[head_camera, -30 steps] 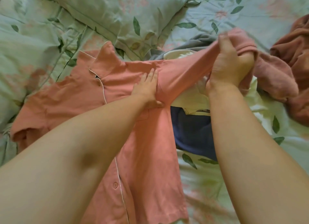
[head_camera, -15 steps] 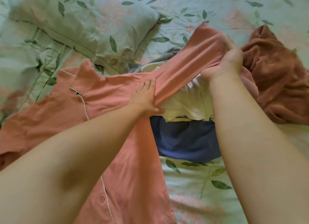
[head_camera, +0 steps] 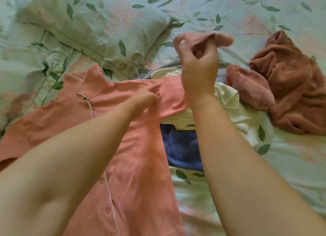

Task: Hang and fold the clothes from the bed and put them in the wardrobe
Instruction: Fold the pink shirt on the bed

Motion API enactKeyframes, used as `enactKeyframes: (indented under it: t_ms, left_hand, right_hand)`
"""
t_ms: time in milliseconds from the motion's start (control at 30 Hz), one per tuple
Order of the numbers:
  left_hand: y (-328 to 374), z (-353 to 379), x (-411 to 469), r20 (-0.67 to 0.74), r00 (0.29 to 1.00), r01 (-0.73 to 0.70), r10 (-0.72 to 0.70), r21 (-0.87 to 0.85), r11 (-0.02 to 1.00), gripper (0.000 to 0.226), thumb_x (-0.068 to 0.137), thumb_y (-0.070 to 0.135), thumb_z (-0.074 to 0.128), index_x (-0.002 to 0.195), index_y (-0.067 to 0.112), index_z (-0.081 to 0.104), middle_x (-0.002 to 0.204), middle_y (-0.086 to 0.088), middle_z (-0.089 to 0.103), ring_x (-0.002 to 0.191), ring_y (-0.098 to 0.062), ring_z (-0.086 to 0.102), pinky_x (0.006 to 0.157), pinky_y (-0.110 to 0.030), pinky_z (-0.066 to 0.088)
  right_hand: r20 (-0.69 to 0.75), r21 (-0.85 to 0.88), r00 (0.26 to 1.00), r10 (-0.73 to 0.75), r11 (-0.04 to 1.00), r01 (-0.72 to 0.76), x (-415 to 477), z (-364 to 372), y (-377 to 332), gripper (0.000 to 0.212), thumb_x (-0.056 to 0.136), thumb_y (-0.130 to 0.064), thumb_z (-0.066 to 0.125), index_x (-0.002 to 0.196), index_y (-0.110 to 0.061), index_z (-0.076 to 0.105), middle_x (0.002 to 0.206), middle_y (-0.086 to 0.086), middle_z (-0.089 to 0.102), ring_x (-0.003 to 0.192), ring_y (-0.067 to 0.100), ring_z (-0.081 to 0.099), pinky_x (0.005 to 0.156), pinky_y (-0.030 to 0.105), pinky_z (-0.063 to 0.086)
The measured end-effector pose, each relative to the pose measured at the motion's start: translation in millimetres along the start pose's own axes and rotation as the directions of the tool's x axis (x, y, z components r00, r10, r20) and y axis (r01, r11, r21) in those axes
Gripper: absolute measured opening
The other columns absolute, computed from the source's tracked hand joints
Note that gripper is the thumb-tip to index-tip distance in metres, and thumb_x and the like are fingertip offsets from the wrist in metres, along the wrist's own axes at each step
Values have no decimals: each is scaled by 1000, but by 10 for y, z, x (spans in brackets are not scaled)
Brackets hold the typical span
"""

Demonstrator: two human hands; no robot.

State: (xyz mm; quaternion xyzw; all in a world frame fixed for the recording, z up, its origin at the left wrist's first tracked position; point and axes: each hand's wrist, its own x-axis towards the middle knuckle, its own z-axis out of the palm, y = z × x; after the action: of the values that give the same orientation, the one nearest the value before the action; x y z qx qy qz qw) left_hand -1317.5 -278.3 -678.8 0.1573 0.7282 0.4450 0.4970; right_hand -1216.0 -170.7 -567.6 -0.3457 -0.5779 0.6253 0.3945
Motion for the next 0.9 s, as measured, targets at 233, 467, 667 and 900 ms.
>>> enactKeyframes:
  t_ms: [233, 467, 667, 900]
  left_hand:
    - [-513, -1317, -619, -61, 984, 67, -170, -750, 658, 89, 93, 80, 26, 131, 10, 67, 131, -15, 63, 120, -31, 61, 110, -46, 44]
    - [-1107, -1459, -961, -337, 862, 266, -379, -334, 904, 32, 82, 38, 83, 104, 19, 69, 71, 6, 72, 48, -6, 63, 41, -17, 44]
    - [-1265, -1531, -995, -644, 669, 250, -371, -276, 928, 29, 81, -4, 67, 109, 4, 64, 84, -16, 61, 67, -27, 62, 63, -39, 58]
    - [-1319, -2058, -1307, -518, 767, -295, -380, -809, 508, 20, 99, 11, 59, 82, 16, 66, 71, 1, 73, 64, -13, 73, 58, -30, 60]
  right_hand:
    - [812, -508, 571, 121, 627, 590, -1250, 1002, 927, 39, 98, -22, 56, 136, -13, 53, 146, 12, 49, 133, 33, 46, 106, 49, 41]
    - [849, -508, 376, 372, 376, 775, -1616, 931, 1389, 40, 91, -14, 54, 131, -17, 56, 156, 12, 36, 146, 30, 31, 114, 45, 28]
    - [657, -734, 572, 491, 246, 633, -1626, 689, 1589, 28, 93, -17, 52, 121, -16, 54, 124, 10, 53, 115, 34, 52, 79, 39, 32]
    - [469, -869, 630, 619, 195, 455, -1711, 662, 1795, 34, 92, -23, 55, 124, -18, 44, 130, 13, 50, 120, 38, 49, 86, 43, 41]
